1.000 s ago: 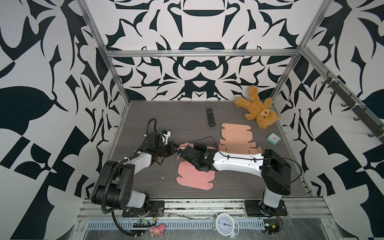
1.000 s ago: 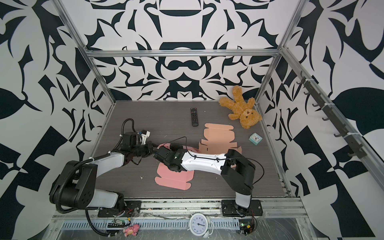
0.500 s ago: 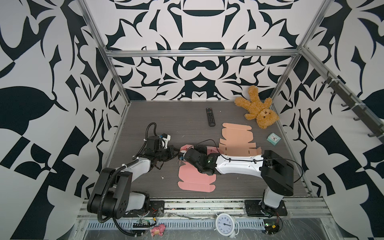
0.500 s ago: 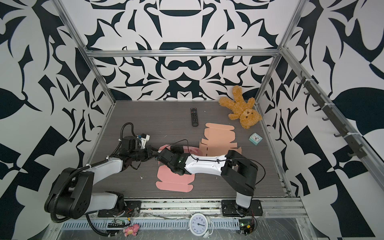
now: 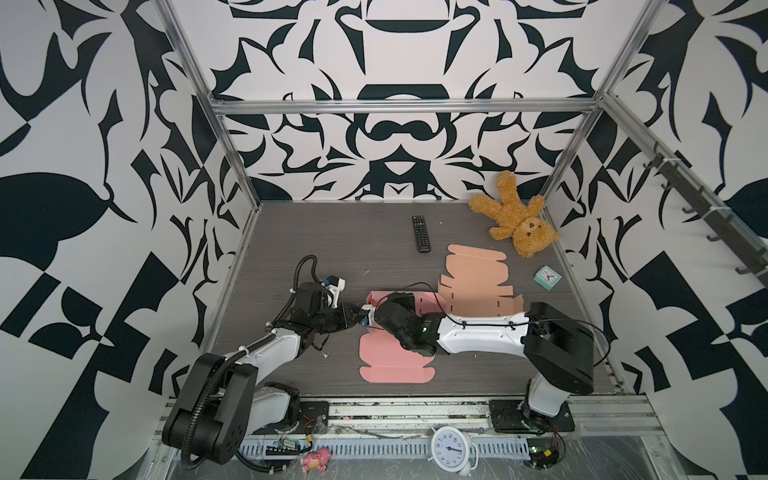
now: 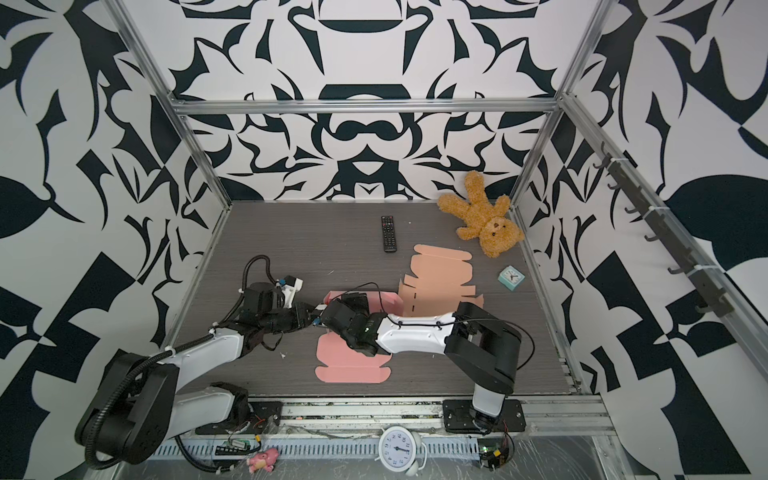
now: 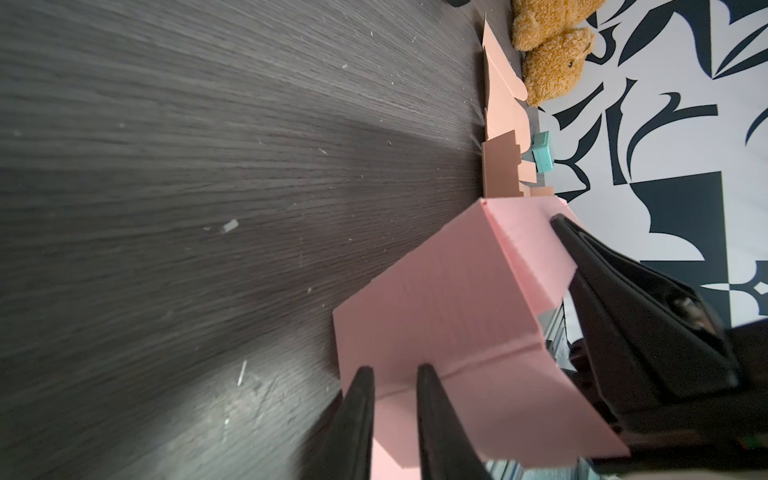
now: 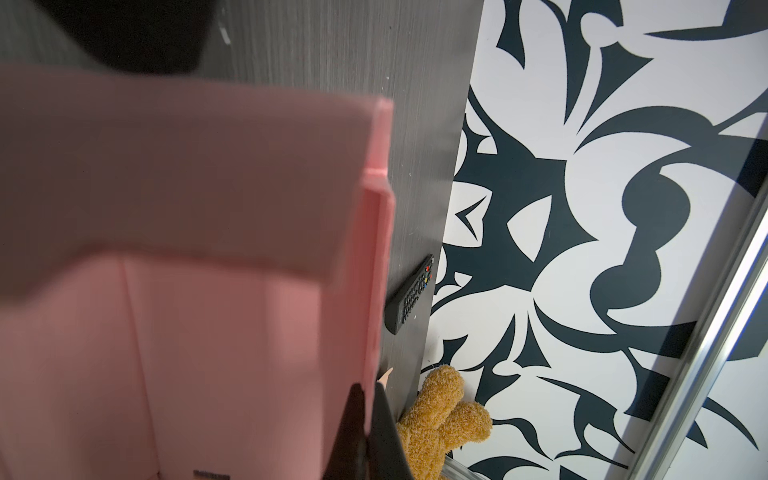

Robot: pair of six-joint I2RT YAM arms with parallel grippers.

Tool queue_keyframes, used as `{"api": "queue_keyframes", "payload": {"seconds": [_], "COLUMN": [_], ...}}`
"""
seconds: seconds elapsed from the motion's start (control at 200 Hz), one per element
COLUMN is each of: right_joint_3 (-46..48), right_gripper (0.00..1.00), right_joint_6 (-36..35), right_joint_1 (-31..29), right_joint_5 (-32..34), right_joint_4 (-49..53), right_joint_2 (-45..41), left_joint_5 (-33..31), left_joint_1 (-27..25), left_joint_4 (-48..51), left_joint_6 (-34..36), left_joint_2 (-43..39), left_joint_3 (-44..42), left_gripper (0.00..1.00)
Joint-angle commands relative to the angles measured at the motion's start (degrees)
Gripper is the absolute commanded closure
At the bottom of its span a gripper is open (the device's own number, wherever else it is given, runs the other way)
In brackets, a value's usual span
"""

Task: Fold the paper box

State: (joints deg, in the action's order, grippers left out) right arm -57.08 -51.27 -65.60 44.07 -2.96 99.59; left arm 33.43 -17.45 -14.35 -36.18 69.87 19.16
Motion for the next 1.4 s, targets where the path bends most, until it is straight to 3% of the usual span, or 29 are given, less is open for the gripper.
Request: {"api": "queue_keyframes", "payload": {"seconds": [0.0,0.305,0.6,1.395], "right_joint_3": [0.91,2.88,4.52,4.33], "right_gripper": [1.0,1.0,1.0,1.0], "right_joint_6": [-1.72,-2.13,-1.57,-0.77], "right_joint_1": [-0.22,-0.21,-0.3,-0.3], "right_joint_5": [-0.74,-1.34,-2.6,-4.32], "right_joint_4": [-2.91,-3.64,-4.26,-3.58], "right_joint_2": [-2.38,-3.67,-5.23,-5.3], "left_joint_5": [-2.07,-8.38,-10.94,-16.84], "left_joint_1": [-1.17,-5.46,-8.56,-13.94], "left_joint_4": [-0.65,-4.04,-9.73,-23.33], "left_joint_6": [0.92,1.34,2.96,4.54], "left_joint_2": [-1.82,-7.48,-7.06,-2.8], "left_joint_3": [-1.77,-6.69,-7.51,-10.27], "left_gripper": [0.71,0.6,0.49,0.41]}}
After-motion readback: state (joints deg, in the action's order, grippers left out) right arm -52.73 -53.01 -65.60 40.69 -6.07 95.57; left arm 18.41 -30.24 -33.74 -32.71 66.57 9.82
